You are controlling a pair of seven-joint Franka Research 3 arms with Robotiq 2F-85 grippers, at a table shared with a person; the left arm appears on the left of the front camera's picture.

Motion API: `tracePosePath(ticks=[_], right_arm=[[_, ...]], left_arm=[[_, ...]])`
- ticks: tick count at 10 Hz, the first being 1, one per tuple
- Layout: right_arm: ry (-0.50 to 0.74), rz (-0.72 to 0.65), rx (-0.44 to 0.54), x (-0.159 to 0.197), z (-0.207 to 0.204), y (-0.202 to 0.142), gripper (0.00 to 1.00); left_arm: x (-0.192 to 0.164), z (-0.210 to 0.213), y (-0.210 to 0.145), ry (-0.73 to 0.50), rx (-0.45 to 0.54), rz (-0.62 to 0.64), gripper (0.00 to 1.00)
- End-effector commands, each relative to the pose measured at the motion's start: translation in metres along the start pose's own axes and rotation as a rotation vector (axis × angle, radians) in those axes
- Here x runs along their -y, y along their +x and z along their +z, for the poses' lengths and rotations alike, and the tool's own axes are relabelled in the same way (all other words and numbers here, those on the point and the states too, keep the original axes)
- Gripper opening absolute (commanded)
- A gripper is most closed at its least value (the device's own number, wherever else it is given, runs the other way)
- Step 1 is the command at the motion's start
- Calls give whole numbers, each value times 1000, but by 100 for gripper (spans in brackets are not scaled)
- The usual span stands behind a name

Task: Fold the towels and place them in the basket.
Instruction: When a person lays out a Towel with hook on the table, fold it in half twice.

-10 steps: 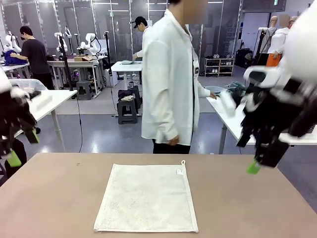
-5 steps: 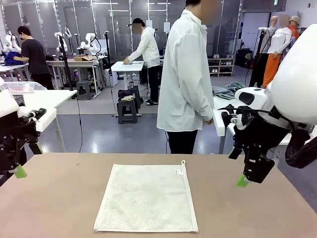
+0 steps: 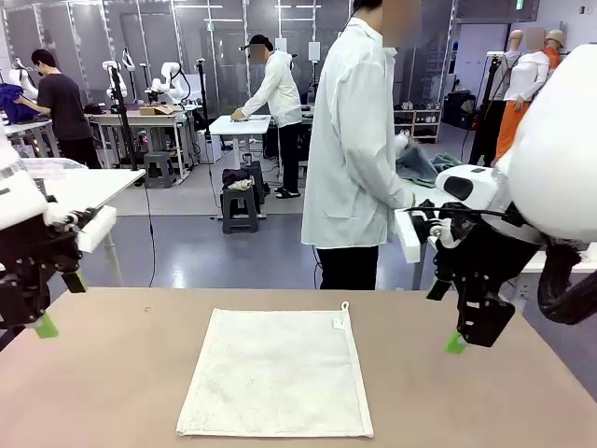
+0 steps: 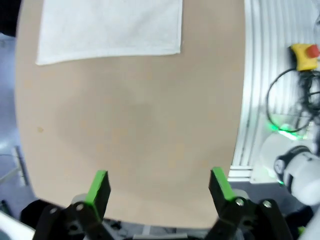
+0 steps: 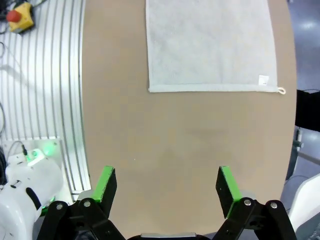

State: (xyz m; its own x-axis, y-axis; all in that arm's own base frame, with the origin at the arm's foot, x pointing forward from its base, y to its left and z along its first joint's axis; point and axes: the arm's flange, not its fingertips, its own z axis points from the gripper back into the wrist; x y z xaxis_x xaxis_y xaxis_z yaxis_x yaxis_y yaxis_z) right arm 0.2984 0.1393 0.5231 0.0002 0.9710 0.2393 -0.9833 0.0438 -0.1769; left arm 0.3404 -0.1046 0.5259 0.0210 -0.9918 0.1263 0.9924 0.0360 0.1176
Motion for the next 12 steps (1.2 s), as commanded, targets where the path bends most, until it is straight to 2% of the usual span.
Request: tracePosePath(ticks=[1,5,6,8,12], right_arm=[[-45,14,-46,-6,-25,24,100],[-92,-18,-63,-31,-90,37,100],[-75,-38,-54,-33,-113,35,100],[-8,-76,-95,-37,-155,32,100],[-2,-89,-167,-63,-187,33,100]], left_arm=[[4,-33,35,22,-60,21,100],[27,-101,57,19,-37,27,100],[29,-118,60,17,-10,35,100],[32,-150,73,-9,34,74,100],[48,-186,93,-41,13,57,100]])
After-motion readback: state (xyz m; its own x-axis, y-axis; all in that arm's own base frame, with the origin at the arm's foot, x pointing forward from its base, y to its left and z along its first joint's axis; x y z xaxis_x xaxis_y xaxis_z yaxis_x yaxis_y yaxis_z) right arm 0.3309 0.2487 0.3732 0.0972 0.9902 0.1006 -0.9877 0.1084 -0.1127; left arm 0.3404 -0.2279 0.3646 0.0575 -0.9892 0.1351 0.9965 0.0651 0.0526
